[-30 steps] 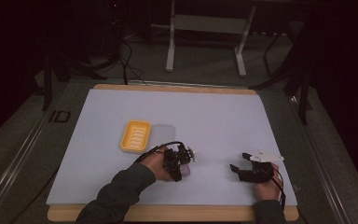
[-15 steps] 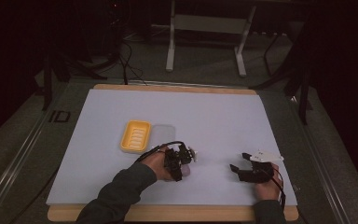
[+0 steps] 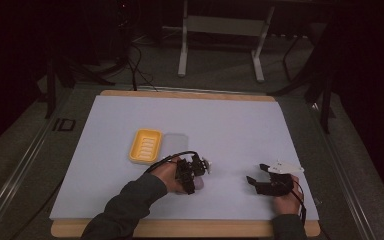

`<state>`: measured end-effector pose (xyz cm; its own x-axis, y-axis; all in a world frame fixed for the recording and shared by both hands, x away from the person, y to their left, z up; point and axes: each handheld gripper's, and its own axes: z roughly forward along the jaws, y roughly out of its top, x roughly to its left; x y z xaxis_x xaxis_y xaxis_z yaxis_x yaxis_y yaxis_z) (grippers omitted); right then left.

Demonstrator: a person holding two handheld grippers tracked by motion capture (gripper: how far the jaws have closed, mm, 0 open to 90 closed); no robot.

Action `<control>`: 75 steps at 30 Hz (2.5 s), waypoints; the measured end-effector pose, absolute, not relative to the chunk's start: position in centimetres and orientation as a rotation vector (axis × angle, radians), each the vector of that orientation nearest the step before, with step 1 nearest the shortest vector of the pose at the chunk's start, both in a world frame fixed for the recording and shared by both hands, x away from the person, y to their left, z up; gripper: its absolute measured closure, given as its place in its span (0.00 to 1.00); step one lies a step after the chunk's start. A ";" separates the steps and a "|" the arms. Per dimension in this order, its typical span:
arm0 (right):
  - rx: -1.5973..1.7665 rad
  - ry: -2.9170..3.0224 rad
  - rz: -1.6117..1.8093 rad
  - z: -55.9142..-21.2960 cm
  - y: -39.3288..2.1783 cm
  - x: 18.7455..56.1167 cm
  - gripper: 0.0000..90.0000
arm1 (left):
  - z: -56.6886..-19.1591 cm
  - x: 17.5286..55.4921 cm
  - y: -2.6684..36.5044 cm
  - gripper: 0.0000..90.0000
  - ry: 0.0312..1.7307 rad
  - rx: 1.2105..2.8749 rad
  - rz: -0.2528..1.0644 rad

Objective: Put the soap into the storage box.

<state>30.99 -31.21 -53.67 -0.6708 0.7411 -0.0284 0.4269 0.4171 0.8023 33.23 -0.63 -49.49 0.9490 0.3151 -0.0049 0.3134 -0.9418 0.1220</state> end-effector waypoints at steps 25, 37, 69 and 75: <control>0.998 2.297 1.136 -53.7 -31.2 31.0 0.28 | -48.0 33.7 0.5 0.55 0.502 2.940 0.056; 1.000 2.297 1.138 -53.7 -31.2 31.0 0.28 | -47.5 34.1 1.2 0.55 0.533 2.925 0.067; 1.000 2.295 1.141 -53.7 -31.2 31.0 0.28 | -45.6 35.1 3.3 0.55 0.619 2.855 0.080; 0.995 2.293 1.143 -53.7 -31.3 31.0 0.28 | -45.2 35.3 3.7 0.55 0.633 2.842 0.089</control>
<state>30.99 -31.27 -53.65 -0.6716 0.7403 -0.0301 0.4214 0.4151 0.8063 35.29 3.70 -45.17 0.9050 0.4254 0.0095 0.4115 -0.8807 0.2344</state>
